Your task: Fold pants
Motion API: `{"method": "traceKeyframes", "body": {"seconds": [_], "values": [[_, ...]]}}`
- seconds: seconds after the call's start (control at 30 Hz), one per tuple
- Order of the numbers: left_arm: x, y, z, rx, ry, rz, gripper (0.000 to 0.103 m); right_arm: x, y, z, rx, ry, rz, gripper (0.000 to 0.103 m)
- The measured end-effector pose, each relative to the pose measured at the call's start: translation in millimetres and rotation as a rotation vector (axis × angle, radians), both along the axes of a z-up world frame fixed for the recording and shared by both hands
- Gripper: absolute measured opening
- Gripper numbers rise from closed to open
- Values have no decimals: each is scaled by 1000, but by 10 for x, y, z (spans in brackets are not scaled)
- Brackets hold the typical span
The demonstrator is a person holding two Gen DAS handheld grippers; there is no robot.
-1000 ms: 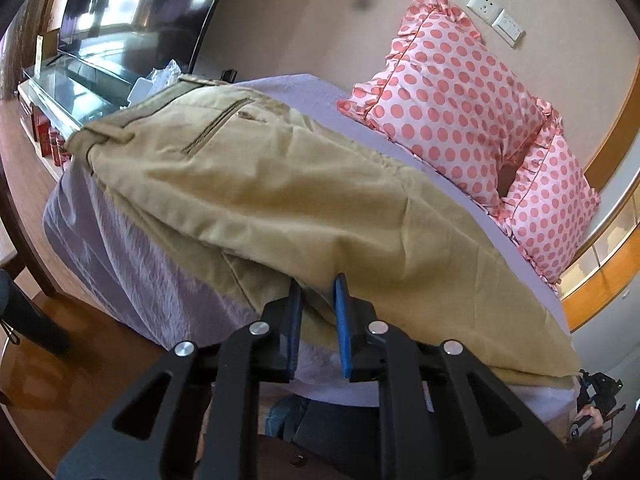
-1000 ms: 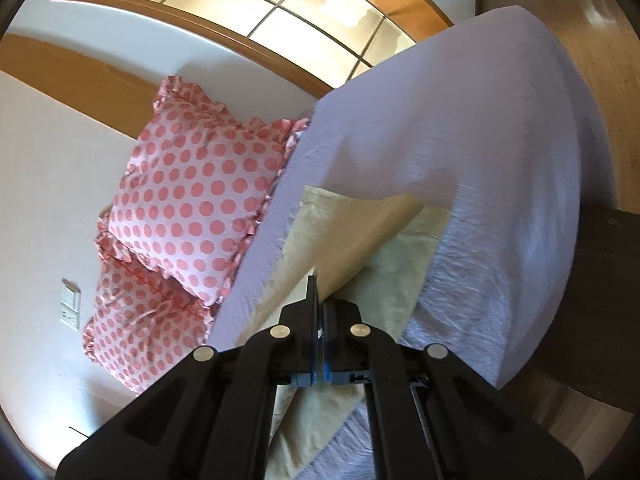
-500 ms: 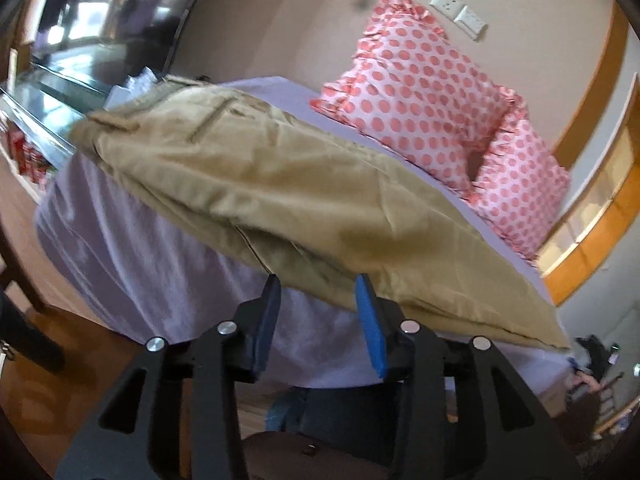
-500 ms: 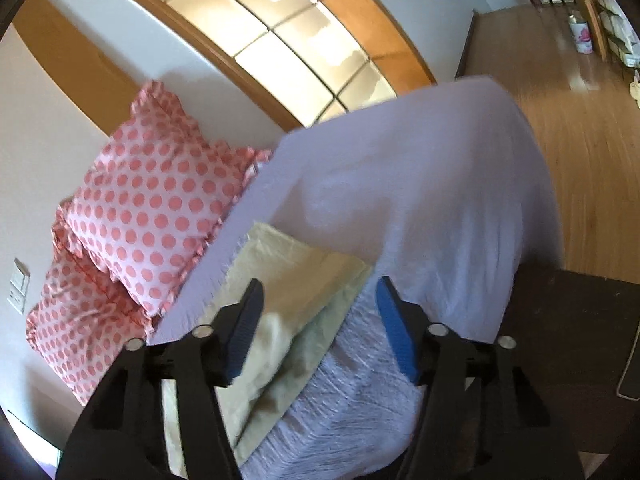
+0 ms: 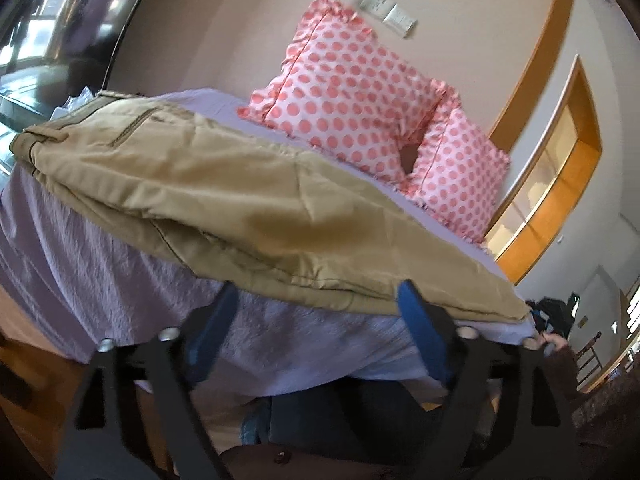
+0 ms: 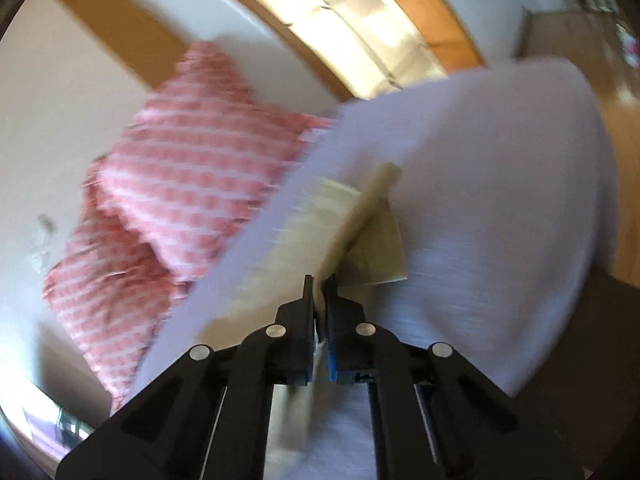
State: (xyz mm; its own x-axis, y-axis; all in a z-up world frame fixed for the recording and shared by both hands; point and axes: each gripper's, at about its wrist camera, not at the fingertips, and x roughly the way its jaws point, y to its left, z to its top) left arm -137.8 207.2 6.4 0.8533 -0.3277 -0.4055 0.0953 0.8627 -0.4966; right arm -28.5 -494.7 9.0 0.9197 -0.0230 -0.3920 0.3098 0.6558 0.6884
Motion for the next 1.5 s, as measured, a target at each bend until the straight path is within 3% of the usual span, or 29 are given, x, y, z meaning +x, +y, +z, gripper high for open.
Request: {"method": "traceKeyframes", "body": {"seconds": [0.07,0.2,0.27,0.37,0.43,0.47,0.53,0.6,0.7,0.87,1.0,1.17,1.43,1.5], "values": [[-31,29,3,-16,-26,14,95,127,309,294,-49,-70,94,5],[-55,65,-4,-22,-32,61,99,385,1450,836,-146,-224,462,5],[-46,74,-11,-3,-16,88,101,434,2086,917,-195,-247,657,5],[-17,59,-28,41,11,110,101,462,3281,686,-347,-108,1046,9],[-10,53,-38,76,26,114,101,396,3673,493,-449,-18,1160,25],[8,43,-42,98,38,118,101,332,3795,403,-499,14,1177,31],[60,37,-65,127,61,118,101,290,3745,385,-482,13,1168,70],[131,39,-88,128,75,108,101,248,3550,446,-405,-38,1140,81],[293,44,-144,120,111,100,101,258,3321,550,-345,-65,1081,84],[422,139,-183,60,130,143,101,341,3191,495,-294,-26,1024,85],[398,297,3,50,86,230,101,383,3188,415,-269,1,1020,86],[457,656,101,34,122,380,101,400,3198,313,-239,15,1024,86],[429,1468,25,-232,160,594,87,422,3187,259,-222,12,1019,88],[397,1544,42,-242,174,626,74,428,3182,241,-217,9,1021,88]]}}
